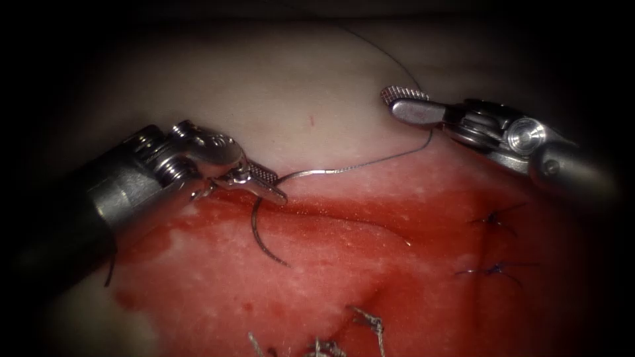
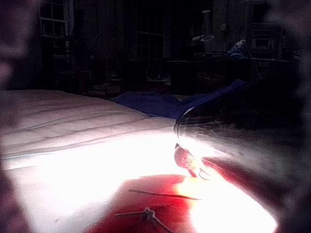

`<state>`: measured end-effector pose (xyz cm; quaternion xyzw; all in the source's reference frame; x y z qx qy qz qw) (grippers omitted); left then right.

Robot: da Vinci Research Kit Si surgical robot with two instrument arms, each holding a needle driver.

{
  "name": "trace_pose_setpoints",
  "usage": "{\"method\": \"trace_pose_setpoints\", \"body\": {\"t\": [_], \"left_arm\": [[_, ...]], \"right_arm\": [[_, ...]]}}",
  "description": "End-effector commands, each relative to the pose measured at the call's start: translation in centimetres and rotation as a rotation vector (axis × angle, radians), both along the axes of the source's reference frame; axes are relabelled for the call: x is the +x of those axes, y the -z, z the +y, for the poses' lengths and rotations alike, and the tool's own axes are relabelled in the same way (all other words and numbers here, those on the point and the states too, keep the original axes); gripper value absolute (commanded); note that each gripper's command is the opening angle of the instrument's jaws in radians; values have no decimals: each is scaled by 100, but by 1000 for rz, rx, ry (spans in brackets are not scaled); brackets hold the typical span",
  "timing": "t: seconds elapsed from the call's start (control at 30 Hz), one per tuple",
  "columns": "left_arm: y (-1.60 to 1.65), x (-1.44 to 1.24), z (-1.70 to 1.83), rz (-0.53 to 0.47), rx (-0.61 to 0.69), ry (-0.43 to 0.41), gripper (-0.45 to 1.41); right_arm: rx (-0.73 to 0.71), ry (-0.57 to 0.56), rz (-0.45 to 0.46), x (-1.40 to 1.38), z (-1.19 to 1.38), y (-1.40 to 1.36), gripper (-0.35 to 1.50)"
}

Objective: Wound Closure

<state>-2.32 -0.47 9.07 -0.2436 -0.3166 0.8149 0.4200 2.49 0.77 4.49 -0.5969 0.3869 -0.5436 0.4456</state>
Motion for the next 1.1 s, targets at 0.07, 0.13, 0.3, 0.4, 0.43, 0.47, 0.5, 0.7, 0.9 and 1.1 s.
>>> {"method": "trace_pose_setpoints", "body": {"t": [0.07,0.13,0.3,0.4,0.43,0.47,0.5,0.7,0.9,1.1], "left_arm": [[14,0,14,12,20,29,-10],[21,2,14,44,64,62,-13],[54,1,20,222,129,240,-23],[58,-1,20,250,157,291,-17],[60,3,17,284,221,368,-17],[61,5,15,306,258,398,-17],[62,7,12,330,301,422,-17],[76,14,-12,579,630,654,0],[79,13,-14,647,671,693,12],[80,9,-10,654,718,736,32]], "right_arm": [[-6,-2,9,7,12,9,128],[-6,-2,9,7,12,9,128],[-6,-1,9,9,10,11,128],[-6,0,10,10,9,12,128],[-12,0,10,11,9,13,128],[-11,0,10,11,8,13,128],[-11,0,10,11,8,13,128],[-16,10,16,12,7,15,128],[-17,13,18,12,8,15,128],[-18,18,21,13,7,15,128]]}}
